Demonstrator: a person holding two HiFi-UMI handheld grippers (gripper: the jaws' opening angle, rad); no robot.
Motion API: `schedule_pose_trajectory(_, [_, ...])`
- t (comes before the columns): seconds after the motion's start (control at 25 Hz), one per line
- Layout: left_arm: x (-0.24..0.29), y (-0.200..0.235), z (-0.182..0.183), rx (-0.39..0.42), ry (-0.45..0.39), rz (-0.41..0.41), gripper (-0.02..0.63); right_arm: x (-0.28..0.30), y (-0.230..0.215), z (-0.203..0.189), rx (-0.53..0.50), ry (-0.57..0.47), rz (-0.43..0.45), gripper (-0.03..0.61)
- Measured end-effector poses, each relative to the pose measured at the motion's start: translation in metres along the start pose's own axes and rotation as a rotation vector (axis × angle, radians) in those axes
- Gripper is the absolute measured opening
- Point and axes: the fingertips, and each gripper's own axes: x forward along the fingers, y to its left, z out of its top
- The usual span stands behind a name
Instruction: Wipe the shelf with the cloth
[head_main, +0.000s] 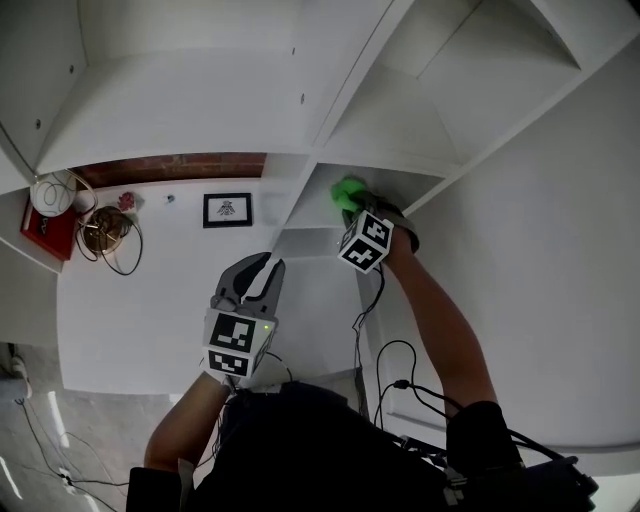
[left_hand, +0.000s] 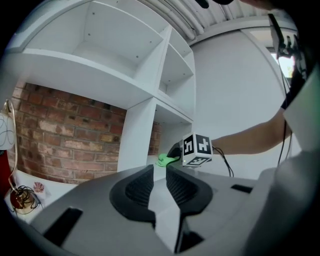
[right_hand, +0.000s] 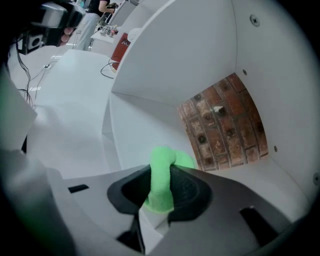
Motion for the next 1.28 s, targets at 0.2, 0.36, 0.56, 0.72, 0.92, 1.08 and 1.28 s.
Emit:
schedule_pose_trajectory(0.2, [0.015, -0.005, 0.002, -0.004, -0.002, -0.044, 0.077, -0.017, 0.018, -0.008, 0.001, -0.018, 0.017, 0.095])
schedule_pose_trajectory(0.36, [0.025, -0.01, 0.002, -0.009, 0.0, -0.079, 0.077, -0.028, 0.028, -0.015, 0.002, -0.013, 0.027, 0.095])
schedule_pose_trajectory(0.56, [0.032, -0.011, 0.001, -0.017, 0.003, -0.114, 0.077, -0.037, 0.043, -0.023, -0.02, 0.007, 0.087, 0.094])
schedule_pose_trajectory(0.72, [0.034, -0.009, 0.0, -0.031, 0.004, -0.127, 0.077, -0.049, 0.05, -0.029, -0.033, 0.036, 0.192, 0.094])
schedule_pose_trajectory(0.92, [0.029, 0.003, -0.005, -0.053, 0.008, -0.112, 0.077, -0.059, 0.047, -0.03, -0.083, 0.054, 0.21, 0.094])
schedule_pose_trajectory(1.08, [0.022, 0.019, -0.006, -0.071, 0.004, -0.077, 0.077, -0.059, 0.012, -0.02, -0.152, 0.035, 0.026, 0.094])
schedule_pose_trajectory(1.28, [0.01, 0.035, -0.009, -0.09, -0.006, -0.017, 0.077, -0.028, -0.027, -0.012, -0.295, 0.074, -0.174, 0.094])
